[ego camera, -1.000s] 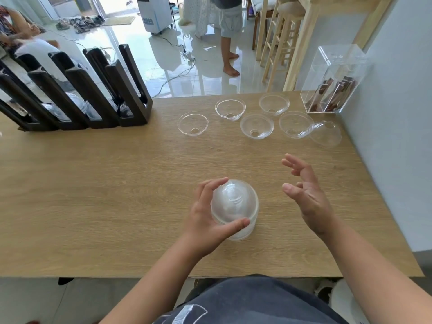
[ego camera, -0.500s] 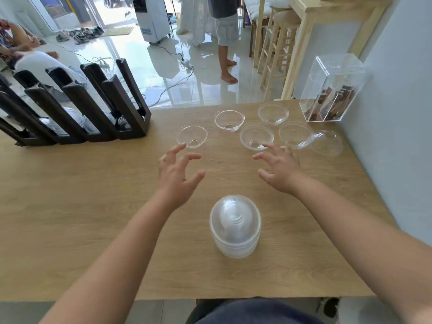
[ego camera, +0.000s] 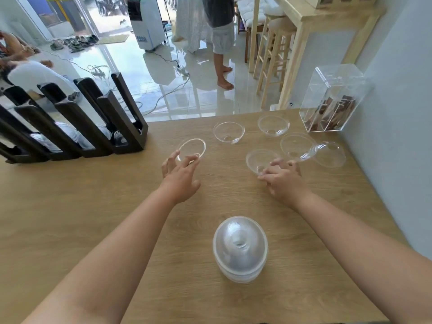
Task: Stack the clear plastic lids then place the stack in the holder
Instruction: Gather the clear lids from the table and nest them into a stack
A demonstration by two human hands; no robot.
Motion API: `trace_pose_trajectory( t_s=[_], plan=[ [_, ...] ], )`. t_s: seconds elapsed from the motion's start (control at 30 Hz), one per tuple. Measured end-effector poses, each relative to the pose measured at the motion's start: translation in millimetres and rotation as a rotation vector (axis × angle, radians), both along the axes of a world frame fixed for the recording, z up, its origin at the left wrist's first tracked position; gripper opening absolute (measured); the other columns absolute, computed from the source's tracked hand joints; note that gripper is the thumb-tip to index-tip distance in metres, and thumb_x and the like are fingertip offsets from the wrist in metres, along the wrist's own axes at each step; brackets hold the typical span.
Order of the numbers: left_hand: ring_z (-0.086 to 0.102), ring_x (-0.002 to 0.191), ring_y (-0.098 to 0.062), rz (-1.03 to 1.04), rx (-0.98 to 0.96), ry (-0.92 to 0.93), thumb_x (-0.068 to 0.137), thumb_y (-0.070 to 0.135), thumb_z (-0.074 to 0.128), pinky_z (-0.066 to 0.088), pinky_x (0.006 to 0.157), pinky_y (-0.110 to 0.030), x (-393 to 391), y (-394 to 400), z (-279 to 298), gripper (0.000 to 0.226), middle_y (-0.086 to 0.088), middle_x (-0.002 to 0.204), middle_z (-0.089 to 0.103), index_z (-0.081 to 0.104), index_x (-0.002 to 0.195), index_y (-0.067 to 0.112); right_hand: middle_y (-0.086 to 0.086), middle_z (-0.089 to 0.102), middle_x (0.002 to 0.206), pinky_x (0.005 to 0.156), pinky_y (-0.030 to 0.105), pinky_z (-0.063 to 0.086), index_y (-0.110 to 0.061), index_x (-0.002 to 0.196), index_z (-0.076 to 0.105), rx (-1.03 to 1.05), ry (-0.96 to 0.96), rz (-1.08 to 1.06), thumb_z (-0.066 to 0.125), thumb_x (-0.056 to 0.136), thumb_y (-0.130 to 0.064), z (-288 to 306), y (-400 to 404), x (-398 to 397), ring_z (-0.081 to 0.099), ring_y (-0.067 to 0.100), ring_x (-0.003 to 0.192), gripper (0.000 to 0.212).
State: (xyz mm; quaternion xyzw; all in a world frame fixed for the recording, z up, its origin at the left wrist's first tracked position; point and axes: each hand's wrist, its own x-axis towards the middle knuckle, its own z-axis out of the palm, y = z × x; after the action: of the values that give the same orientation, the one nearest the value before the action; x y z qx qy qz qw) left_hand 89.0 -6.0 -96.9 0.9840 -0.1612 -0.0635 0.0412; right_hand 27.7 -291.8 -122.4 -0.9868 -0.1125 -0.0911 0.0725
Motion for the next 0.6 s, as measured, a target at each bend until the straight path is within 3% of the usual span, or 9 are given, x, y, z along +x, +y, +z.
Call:
trace_pose_trajectory(
  t_s=[0.1, 0.17, 0.23, 0.3, 0.37, 0.47, 0.53, 0.6],
  plan=[
    [0.024, 0.141, -0.021, -0.04, -0.406, -0.1, 0.087, 0.031, 0.06, 0.022, 0.117, -0.048, -22.6, 0.3, 2.4, 0.057, 0.012, 0.143, 0.042, 0.046, 0.142, 0.026, -0.003, 0.072, 0.08, 0.071, 0.041, 0.049, -0.02, 0.084, 0.077, 0.241, -0.148, 0.141, 0.071, 0.068, 0.005, 4.0, -7.4, -17.0, 0.067, 0.026, 0.076, 0.03],
    [0.049, 0.123, -0.009, 0.076, -0.835, -0.074, 0.088, 0.018, 0.067, 0.043, 0.104, -0.033, -43.7, -3.5, 10.3, 0.044, 0.012, 0.131, 0.054, 0.058, 0.131, 0.024, -0.002, 0.071, 0.084, 0.072, 0.031, 0.051, -0.023, 0.096, 0.074, 0.646, -0.049, 0.025, 0.064, 0.082, 0.003, 17.2, -2.1, -31.1, 0.065, 0.015, 0.076, 0.031],
    [0.063, 0.106, -0.004, 0.301, -1.226, 0.047, 0.09, 0.009, 0.066, 0.051, 0.089, -0.023, -64.2, -8.7, 18.8, 0.035, 0.012, 0.118, 0.065, 0.065, 0.12, 0.026, 0.003, 0.072, 0.087, 0.072, 0.018, 0.048, -0.029, 0.109, 0.065, 1.197, 0.155, -0.172, 0.057, 0.09, 0.003, 30.3, 2.7, -44.4, 0.064, 0.007, 0.079, 0.038],
    [0.068, 0.092, -0.007, 0.535, -1.515, 0.165, 0.09, 0.001, 0.063, 0.053, 0.081, -0.022, -79.8, -10.9, 19.8, 0.03, 0.007, 0.107, 0.071, 0.068, 0.112, 0.021, 0.008, 0.072, 0.087, 0.07, 0.022, 0.045, -0.028, 0.119, 0.056, 1.651, 0.278, -0.321, 0.05, 0.092, 0.007, 30.3, 1.2, -52.3, 0.063, 0.013, 0.078, 0.045],
    [0.066, 0.084, -0.009, 0.715, -1.666, 0.301, 0.091, -0.006, 0.058, 0.054, 0.078, -0.022, -93.9, -9.2, 12.3, 0.028, 0.001, 0.102, 0.069, 0.068, 0.108, 0.014, 0.01, 0.069, 0.085, 0.068, 0.027, 0.043, -0.021, 0.127, 0.052, 1.917, 0.405, -0.486, 0.047, 0.092, 0.01, 23.4, -3.3, -59.5, 0.061, 0.018, 0.075, 0.046],
    [0.064, 0.079, -0.011, 0.866, -1.678, 0.421, 0.091, -0.009, 0.055, 0.054, 0.068, -0.019, -110.8, -2.9, -2.8, 0.025, -0.007, 0.103, 0.066, 0.065, 0.104, 0.01, 0.012, 0.066, 0.087, 0.064, 0.027, 0.044, -0.014, 0.126, 0.053, 1.935, 0.526, -0.661, 0.045, 0.093, 0.009, 15.7, -7.2, -68.4, 0.06, 0.019, 0.073, 0.042],
    [0.063, 0.077, -0.012, 0.899, -1.61, 0.442, 0.091, -0.006, 0.056, 0.052, 0.068, -0.022, -116.1, 3.4, -11.2, 0.023, -0.011, 0.105, 0.064, 0.062, 0.109, 0.008, 0.011, 0.064, 0.089, 0.063, 0.026, 0.045, -0.01, 0.126, 0.054, 1.819, 0.532, -0.686, 0.047, 0.093, 0.005, 11.3, -6.4, -71.0, 0.059, 0.017, 0.07, 0.037],
    [0.063, 0.08, -0.012, 0.876, -1.528, 0.431, 0.091, 0.0, 0.061, 0.052, 0.072, -0.027, -119.4, 9.5, -16.1, 0.03, -0.012, 0.116, 0.061, 0.056, 0.118, 0.013, 0.006, 0.061, 0.097, 0.068, 0.027, 0.047, -0.013, 0.129, 0.052, 1.613, 0.5, -0.666, 0.059, 0.091, -0.014, 6.9, -5.6, -71.3, 0.058, 0.014, 0.075, 0.038]
  ],
)
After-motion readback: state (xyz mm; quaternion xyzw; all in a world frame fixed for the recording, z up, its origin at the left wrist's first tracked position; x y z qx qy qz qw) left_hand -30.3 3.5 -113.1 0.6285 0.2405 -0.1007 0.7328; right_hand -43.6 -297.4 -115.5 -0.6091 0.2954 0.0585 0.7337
